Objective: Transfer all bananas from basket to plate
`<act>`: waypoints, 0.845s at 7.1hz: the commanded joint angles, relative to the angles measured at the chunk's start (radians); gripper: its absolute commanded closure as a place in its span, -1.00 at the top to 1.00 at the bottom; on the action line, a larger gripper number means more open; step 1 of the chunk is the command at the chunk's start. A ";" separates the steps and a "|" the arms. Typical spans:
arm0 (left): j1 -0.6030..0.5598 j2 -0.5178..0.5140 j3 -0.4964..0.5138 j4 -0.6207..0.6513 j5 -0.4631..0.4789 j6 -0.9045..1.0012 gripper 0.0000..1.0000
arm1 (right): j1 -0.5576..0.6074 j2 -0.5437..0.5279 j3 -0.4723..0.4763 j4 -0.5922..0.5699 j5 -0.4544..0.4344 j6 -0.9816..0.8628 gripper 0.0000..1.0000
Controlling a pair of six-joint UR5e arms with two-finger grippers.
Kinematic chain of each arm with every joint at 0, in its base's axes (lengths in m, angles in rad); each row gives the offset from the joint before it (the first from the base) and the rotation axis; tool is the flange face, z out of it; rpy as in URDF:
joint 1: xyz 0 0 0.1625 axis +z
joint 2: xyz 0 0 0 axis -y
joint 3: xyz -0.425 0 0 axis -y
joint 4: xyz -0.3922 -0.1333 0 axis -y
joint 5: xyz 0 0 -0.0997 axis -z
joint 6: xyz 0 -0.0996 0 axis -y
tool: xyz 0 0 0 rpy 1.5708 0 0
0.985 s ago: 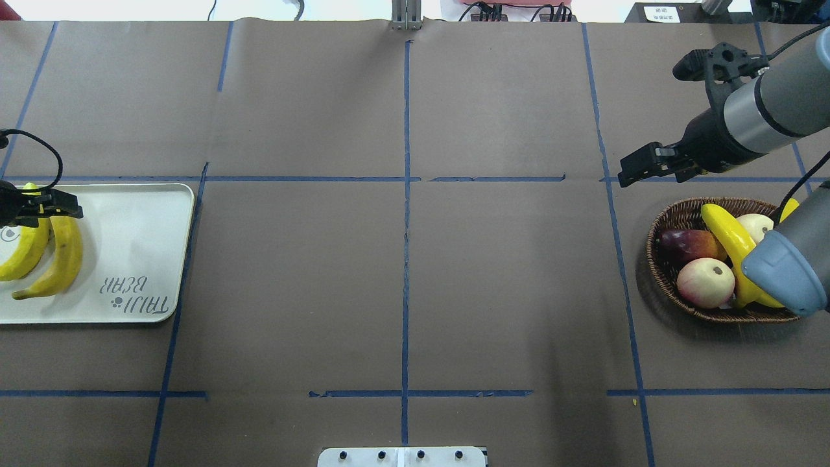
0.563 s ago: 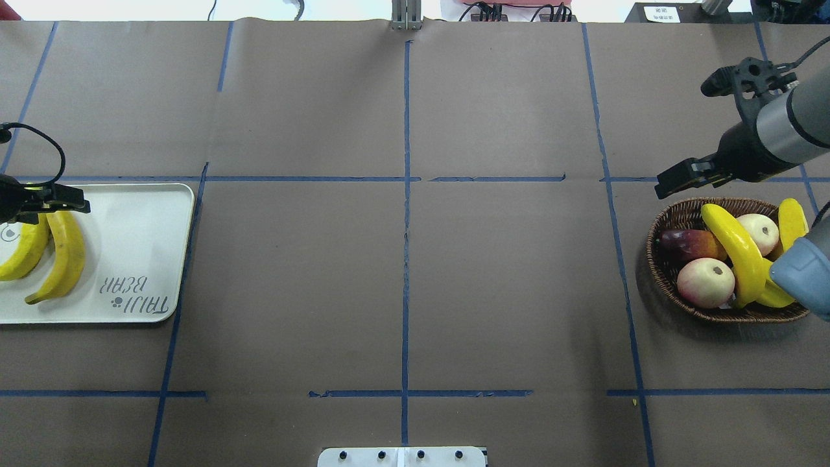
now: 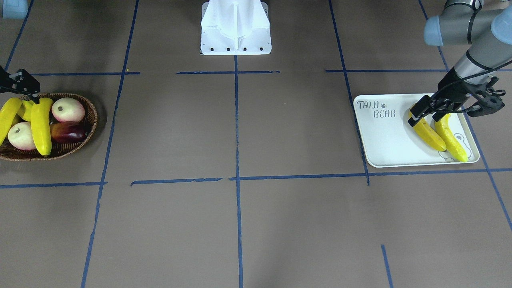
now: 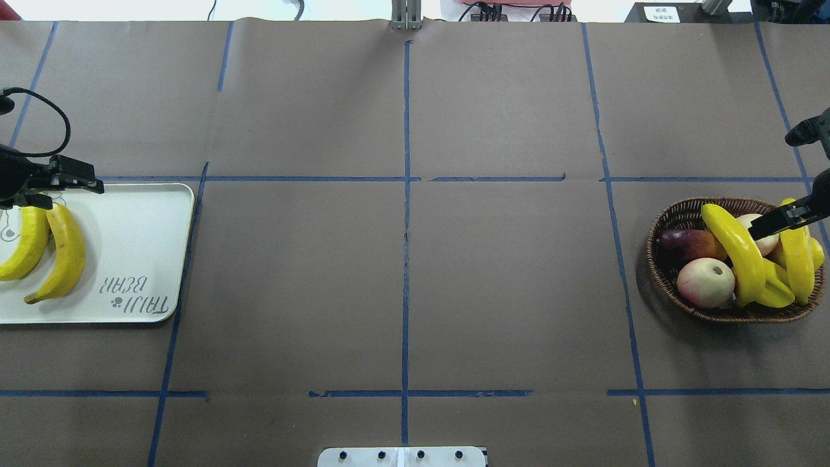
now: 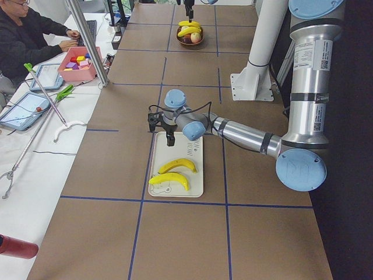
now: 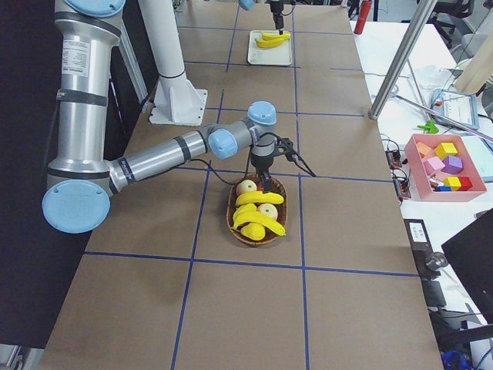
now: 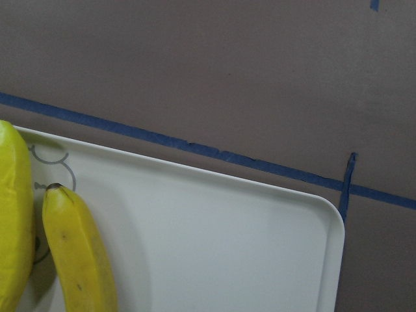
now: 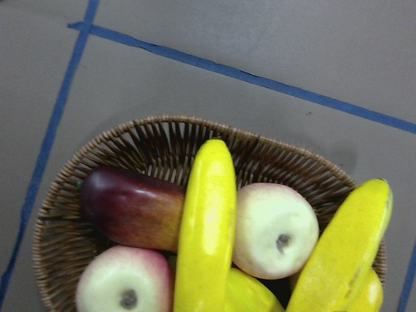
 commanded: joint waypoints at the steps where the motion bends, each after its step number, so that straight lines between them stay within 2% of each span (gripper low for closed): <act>1: 0.003 -0.018 -0.004 0.008 0.000 -0.018 1.00 | 0.005 -0.026 -0.026 -0.009 -0.033 -0.014 1.00; 3: 0.006 -0.019 -0.004 0.008 0.002 -0.018 1.00 | 0.002 -0.012 -0.113 -0.006 -0.097 -0.012 0.99; 6: 0.008 -0.021 -0.004 0.008 0.006 -0.018 1.00 | -0.011 -0.012 -0.132 -0.010 -0.108 -0.011 0.99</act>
